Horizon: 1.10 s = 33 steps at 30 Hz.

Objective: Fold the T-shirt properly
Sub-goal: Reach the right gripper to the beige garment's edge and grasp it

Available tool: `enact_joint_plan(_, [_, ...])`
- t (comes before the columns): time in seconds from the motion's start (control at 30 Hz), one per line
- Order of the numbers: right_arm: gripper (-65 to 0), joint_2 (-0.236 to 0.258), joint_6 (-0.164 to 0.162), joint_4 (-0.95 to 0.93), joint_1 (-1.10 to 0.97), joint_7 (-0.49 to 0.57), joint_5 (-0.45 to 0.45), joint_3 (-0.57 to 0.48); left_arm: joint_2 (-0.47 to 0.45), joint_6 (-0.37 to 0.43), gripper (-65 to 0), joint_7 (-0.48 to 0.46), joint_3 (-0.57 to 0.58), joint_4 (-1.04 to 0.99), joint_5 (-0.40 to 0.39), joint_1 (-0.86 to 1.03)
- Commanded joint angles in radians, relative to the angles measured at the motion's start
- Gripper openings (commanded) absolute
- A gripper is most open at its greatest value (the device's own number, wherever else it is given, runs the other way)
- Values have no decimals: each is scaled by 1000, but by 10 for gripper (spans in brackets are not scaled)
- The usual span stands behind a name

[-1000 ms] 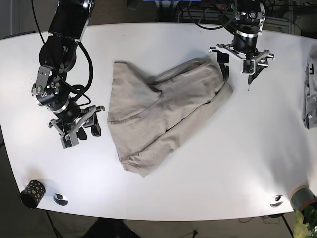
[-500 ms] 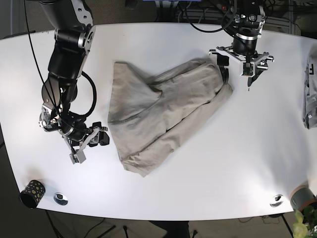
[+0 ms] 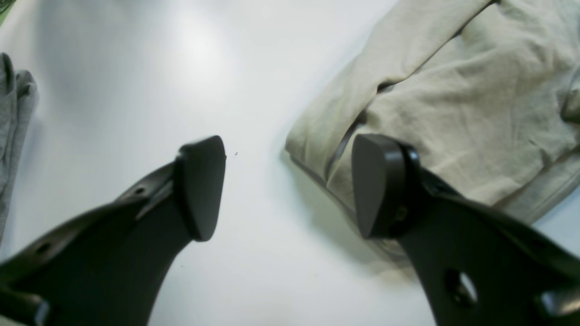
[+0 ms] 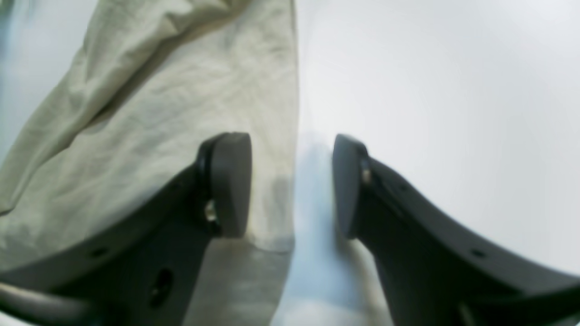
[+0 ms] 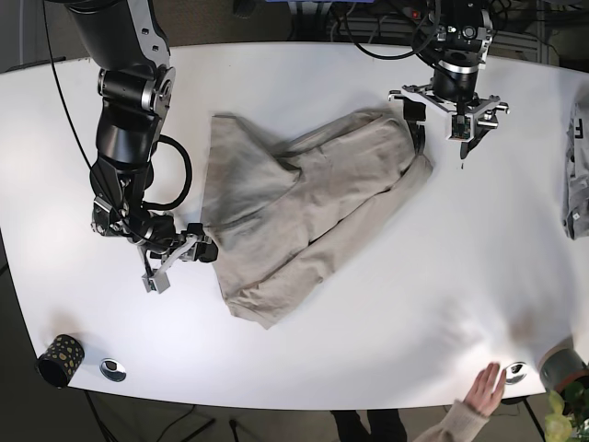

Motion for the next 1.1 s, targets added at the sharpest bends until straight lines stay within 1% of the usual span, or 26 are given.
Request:
enact_joint_plan(0.0, [-366,6,9,14,17,21,28,-28,-2,3,-243,-27,-3,18,-3,5])
enact_joint_plan(0.17, [-373,-24,9,16,-6,21,28,-63,0,3,-243,-27,-20,18,-3,5])
enact_joint_plan(0.33, [-377,-29,6,17,-14,27,28,-59,0,3,-243,-27,-25,18,-3,5])
enact_joint_plan(0.37, [-392,-34,5,17,-12,41,28,-59,-2,3,-243,-27,-25,18,-3,10])
enact_joint_plan(0.43, [-444,-37,5,17,-10,60,28,-59,-3,3,-243,-27,-25,18,-3,19])
enact_joint_plan(0.5, [-536,-35,5,19,0,66,28,-60,-3,3,-243,-27,-25,16,-3,24])
enact_joint_plan(0.63, [-644,-35,8,19,25,66,22,-63,-5,3,-243,-27,-25,-3,-3,33])
enact_joint_plan(0.7, [-650,-35,9,40,26,64,20,-65,-5,3,-243,-27,-25,-13,-3,33])
enact_joint_plan(0.8, [-650,-35,6,143,11,55,19,-66,-5,3,-243,-27,-25,-31,-3,33])
enact_joint_plan(1.07, [-650,-43,2,535,-41,-140,19,-68,-5,3,-243,-27,-11,-43,-4,27])
